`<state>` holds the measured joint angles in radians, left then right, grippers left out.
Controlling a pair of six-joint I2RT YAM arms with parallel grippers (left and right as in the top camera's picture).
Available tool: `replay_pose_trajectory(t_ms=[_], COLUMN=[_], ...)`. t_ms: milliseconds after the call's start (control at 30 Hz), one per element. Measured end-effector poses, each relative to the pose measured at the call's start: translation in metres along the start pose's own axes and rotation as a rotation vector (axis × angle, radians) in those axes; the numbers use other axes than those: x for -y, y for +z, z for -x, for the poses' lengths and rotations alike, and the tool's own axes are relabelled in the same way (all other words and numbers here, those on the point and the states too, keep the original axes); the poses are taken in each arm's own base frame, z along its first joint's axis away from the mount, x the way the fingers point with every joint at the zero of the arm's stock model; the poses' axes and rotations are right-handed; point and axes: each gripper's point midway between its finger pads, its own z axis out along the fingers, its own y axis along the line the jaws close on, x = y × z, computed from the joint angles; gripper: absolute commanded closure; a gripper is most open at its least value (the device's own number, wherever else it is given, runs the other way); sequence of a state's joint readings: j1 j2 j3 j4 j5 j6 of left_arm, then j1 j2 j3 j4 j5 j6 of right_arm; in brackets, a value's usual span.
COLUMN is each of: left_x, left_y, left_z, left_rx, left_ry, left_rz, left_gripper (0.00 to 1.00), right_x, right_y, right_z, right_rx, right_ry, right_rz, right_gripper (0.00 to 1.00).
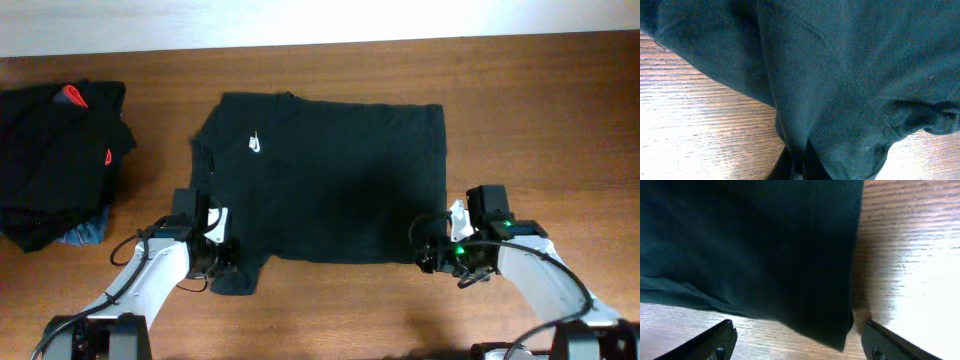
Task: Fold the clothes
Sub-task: 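Grasp the black t-shirt's bottom hem corners with both grippers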
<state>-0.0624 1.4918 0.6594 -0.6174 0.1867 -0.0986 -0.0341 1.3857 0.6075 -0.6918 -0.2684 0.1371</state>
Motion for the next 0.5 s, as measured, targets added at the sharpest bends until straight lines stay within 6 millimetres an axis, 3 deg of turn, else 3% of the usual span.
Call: replay_pose_trajectory(t_ms=[100,200,267,367,500], left_x=[0.0,0.0,0.0,0.0,0.0], left_y=[0.0,0.0,0.0,0.0,0.0], left_z=[0.0,0.0,0.0,0.0,-0.001], left_rx=[-0.002,-0.002,-0.002,-0.003,-0.003], left_ry=[0.0,0.0,0.0,-0.001,-0.001], left_rz=[0.0,0.0,0.0,0.0,-0.001], left_gripper=[0.99,0.99,0.99,0.99,0.99], right_x=[-0.002,-0.002,-0.002,-0.003,-0.007], right_y=[0.001,0.003,0.006,0.007,0.007], right_z=[0.009,0.016,0.015,0.013,0.006], right_rx=[0.023,0.025,0.013,0.0,-0.029], right_ry=[-0.002,0.003,0.002,0.009,0.015], right_rz=[0.01,0.009,0.009,0.022,0.048], right_gripper=[0.2,0.48,0.6,0.59,0.4])
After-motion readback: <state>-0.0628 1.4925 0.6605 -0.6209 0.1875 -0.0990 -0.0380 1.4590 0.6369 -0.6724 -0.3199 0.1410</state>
